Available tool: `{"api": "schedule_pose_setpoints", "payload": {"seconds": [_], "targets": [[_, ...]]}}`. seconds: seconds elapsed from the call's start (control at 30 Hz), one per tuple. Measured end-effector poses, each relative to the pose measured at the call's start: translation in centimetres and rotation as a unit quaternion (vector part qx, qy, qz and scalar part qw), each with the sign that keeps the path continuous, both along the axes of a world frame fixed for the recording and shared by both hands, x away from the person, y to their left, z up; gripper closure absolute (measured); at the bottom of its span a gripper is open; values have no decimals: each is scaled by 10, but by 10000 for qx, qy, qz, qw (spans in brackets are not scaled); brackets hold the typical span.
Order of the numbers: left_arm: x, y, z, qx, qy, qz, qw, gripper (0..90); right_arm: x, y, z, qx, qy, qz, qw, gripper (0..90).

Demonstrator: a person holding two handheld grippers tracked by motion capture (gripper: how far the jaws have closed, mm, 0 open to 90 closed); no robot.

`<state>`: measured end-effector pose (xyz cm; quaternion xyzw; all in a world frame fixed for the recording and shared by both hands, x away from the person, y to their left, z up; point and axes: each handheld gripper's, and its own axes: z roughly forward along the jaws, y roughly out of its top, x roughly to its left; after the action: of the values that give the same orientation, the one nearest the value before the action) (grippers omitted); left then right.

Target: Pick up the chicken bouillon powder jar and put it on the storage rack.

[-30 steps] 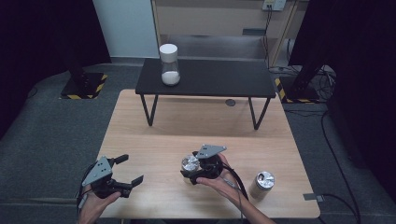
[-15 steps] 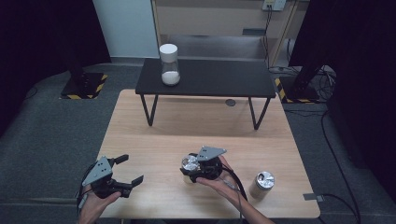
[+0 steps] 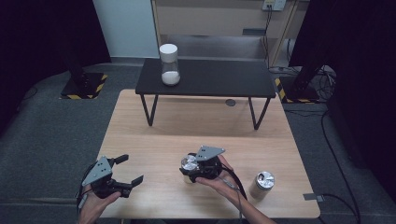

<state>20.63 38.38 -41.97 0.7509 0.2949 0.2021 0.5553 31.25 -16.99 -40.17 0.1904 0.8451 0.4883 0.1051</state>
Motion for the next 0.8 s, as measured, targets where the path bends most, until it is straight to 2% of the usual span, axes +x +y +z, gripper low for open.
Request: {"api": "schedule_pose_setpoints", "payload": {"seconds": [0.07, 0.3, 0.53, 0.8], "targets": [[0, 0, 0, -1, -1, -2, 10000, 25, -1, 1, 3, -15, -65, -10, 10000, 356], [0, 0, 0, 1, 2, -7, 10000, 25, 2, -3, 15, 32, -11, 6, 10000, 356], [0, 0, 0, 2, 6, -13, 10000, 25, 7, -9, 36, 125, 12, 52, 9999, 356], [1, 0, 0, 4, 10, -38, 10000, 25, 17, -12, 64, 81, 76, 116, 9999, 356]]}}
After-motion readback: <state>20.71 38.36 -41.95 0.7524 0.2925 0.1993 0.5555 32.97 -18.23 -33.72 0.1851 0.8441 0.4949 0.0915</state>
